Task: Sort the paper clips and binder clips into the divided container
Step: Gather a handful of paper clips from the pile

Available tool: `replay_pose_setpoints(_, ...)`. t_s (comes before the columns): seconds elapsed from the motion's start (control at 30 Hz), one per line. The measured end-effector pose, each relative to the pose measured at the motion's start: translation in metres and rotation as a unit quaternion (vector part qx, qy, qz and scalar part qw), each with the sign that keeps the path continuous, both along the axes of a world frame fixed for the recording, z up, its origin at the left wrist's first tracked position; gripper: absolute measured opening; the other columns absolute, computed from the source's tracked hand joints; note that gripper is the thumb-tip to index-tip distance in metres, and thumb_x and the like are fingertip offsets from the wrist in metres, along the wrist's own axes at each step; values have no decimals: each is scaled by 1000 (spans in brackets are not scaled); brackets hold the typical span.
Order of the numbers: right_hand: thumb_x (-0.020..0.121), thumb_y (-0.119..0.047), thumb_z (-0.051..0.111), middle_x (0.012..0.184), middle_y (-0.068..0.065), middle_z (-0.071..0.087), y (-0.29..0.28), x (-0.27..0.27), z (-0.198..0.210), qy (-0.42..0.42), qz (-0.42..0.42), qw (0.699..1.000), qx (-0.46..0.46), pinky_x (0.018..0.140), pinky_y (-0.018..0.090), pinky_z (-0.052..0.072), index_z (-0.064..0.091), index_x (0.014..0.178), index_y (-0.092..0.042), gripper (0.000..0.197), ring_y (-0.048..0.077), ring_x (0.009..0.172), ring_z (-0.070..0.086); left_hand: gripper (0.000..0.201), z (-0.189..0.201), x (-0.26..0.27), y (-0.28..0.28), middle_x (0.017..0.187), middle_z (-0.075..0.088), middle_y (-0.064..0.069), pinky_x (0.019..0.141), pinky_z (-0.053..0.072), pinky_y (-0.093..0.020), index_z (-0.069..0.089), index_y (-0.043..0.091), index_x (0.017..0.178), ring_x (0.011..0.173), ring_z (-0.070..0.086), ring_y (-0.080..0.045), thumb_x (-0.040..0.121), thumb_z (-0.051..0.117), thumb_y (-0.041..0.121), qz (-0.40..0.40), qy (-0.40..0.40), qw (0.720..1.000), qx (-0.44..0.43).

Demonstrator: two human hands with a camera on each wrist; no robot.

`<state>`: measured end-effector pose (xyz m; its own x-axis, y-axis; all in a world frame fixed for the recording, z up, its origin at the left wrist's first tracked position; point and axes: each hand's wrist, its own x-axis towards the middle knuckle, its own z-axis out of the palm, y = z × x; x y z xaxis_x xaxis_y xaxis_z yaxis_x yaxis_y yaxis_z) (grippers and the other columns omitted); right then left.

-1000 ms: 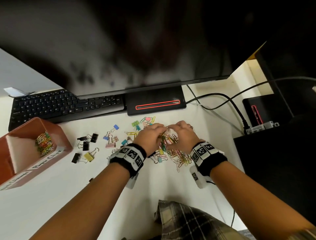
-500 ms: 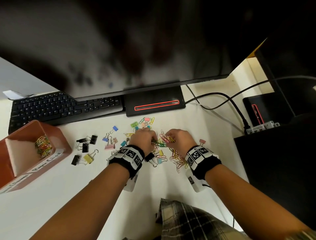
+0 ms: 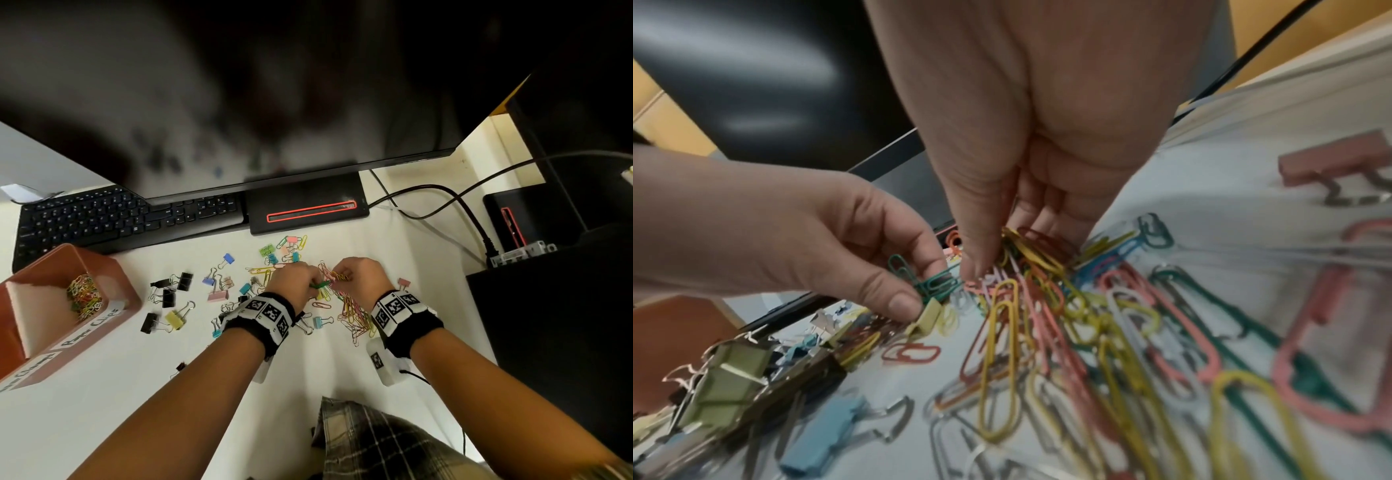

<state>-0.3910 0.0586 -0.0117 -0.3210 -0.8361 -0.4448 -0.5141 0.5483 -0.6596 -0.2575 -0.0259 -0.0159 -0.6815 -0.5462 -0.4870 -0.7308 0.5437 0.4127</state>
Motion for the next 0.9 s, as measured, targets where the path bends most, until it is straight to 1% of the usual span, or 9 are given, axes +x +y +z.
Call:
replay_pose_setpoints(0.23, 76, -16, 74, 90, 9, 71, 1, 1, 17, -38, -45, 997, -51, 76, 24, 48, 70, 98, -11, 23, 13, 76, 58, 17, 9, 19, -2, 98, 70, -1, 87, 49, -26, 70, 18, 95, 89, 63, -14, 78, 71, 17, 140, 116, 981, 60)
replay_pose_setpoints(0.4, 72, -19, 77, 81, 6, 72, -13, 23, 34, -56, -41, 994, -86, 80, 35, 56, 72, 92, -16, 20, 20, 76, 66, 14, 49, 55, -13, 91, 68, 0, 78, 51, -29, 69, 20, 87, 81, 65, -19, 75, 75, 15, 257, 197, 941, 96)
replay_pose_setpoints(0.5, 72, -19, 77, 71, -10, 62, -30, 51, 50, -61, -15, 993, -103, 77, 27, 53, 72, 96, -15, 25, 10, 69, 60, 17, 74, 95, -23, 79, 63, -7, 70, 58, -35, 66, 15, 82, 68, 66, -23, 74, 73, 2, 337, 257, 895, 140)
replay_pose_setpoints(0.53, 73, -19, 77, 70, -14, 59, -39, 65, 58, -67, 4, 991, -114, 75, 24, 50, 71, 96, -15, 24, 4, 67, 56, 17, 83, 113, -27, 76, 62, -8, 66, 59, -33, 65, 11, 83, 63, 66, -19, 75, 70, -3, 360, 278, 878, 152)
replay_pose_setpoints(0.6, 74, -18, 76, 70, -12, 59, -57, 90, 73, -75, 34, 987, -138, 74, 23, 47, 71, 94, -15, 21, 4, 66, 53, 16, 97, 147, -35, 74, 62, -9, 60, 58, -26, 64, 5, 87, 56, 64, -10, 76, 67, -6, 390, 297, 858, 154)
replay_pose_setpoints(0.7, 73, -18, 76, 77, -4, 60, -95, 144, 91, -59, 84, 980, -173, 73, 17, 42, 71, 95, -13, 23, 8, 71, 52, 13, 115, 207, -53, 78, 63, -13, 62, 57, -25, 64, 10, 84, 55, 64, -7, 78, 68, -2, 445, 309, 831, 125)
replay_pose_setpoints(0.73, 73, -18, 76, 77, -4, 59, -110, 165, 96, -65, 93, 977, -180, 72, 16, 41, 71, 95, -13, 23, 8, 71, 52, 12, 118, 228, -60, 79, 64, -13, 60, 56, -20, 64, 9, 85, 55, 64, -7, 79, 67, -1, 462, 309, 825, 106)
replay_pose_setpoints(0.83, 73, -18, 75, 78, -1, 64, -152, 232, 102, -88, 115, 968, -204, 74, 20, 44, 70, 91, -15, 19, 7, 71, 55, 9, 124, 280, -84, 81, 66, -10, 57, 55, -14, 63, 11, 83, 60, 65, -9, 80, 67, 3, 507, 300, 806, 59)
replay_pose_setpoints(0.9, 77, -19, 72, 82, 3, 65, -174, 273, 100, -73, 125, 970, -196, 78, 25, 47, 69, 97, -13, 22, 10, 76, 55, 12, 120, 299, -96, 86, 67, -13, 57, 54, -13, 61, 14, 79, 60, 65, -7, 87, 59, 6, 534, 300, 789, 59)
